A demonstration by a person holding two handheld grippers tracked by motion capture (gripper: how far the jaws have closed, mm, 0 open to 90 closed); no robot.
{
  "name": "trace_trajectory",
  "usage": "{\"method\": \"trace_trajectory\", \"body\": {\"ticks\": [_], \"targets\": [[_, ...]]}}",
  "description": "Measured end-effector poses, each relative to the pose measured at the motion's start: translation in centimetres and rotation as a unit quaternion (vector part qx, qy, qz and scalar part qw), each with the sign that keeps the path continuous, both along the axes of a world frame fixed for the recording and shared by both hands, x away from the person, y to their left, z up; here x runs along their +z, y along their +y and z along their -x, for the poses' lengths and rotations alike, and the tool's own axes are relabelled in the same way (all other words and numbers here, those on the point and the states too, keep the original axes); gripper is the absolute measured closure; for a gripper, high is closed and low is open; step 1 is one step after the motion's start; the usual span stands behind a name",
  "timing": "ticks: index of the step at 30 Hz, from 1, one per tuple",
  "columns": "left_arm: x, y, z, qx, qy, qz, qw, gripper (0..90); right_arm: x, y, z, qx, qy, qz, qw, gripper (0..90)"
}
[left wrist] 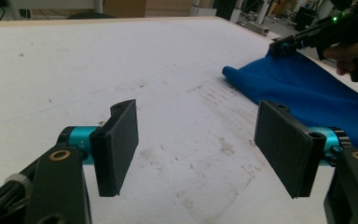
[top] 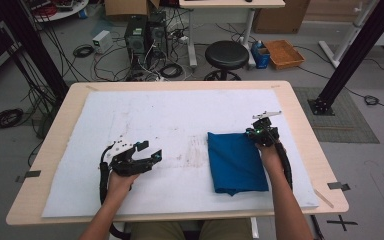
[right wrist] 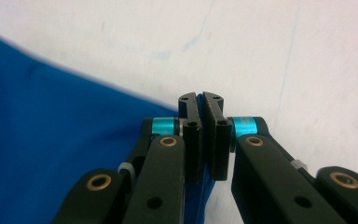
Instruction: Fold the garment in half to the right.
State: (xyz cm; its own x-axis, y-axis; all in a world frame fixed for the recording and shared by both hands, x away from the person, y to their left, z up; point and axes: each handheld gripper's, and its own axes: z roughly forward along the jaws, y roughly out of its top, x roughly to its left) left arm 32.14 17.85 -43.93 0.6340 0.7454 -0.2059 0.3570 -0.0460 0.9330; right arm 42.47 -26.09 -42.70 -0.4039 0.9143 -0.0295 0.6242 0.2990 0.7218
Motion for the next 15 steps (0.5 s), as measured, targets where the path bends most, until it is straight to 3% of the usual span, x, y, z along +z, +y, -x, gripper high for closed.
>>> {"method": "trace_trajectory", "body": {"ticks": [3,4,6,7,9,12,13,15], "targets": [[0.0,0.0,0.0,0.002,-0.001,-0.001,1.0,30.5,0.2,-0.2,0.2,-0.043,-0.033,-0.02,0.9983,86.6],[0.0,0.0,0.1,0.002,-0.001,-0.001,1.0,30.5,0.1,-0.2,0.1,-0.049,-0.028,-0.014,0.9983,82.5],[0.1,0.0,0.1,0.003,-0.002,0.0,1.0,30.5,-0.2,0.0,-0.1,-0.058,-0.012,0.008,0.9982,61.4],[0.1,0.1,0.1,0.003,-0.002,-0.001,1.0,30.5,-0.2,0.0,0.0,-0.069,-0.014,0.016,0.9974,54.0],[0.1,0.1,0.1,0.004,-0.002,0.0,1.0,30.5,0.4,-0.4,0.5,-0.083,-0.026,0.011,0.9961,47.9],[0.1,0.0,0.1,0.003,-0.002,-0.002,1.0,30.5,2.0,-0.6,2.1,-0.07,-0.061,-0.001,0.9957,46.5],[0.1,0.0,0.0,0.004,-0.002,-0.002,1.0,30.6,2.6,-0.5,2.8,-0.053,-0.073,-0.007,0.9959,47.4],[0.1,0.0,0.1,0.003,-0.002,-0.002,1.0,30.5,3.4,0.1,4.5,-0.013,-0.087,-0.041,0.9953,52.8]]}}
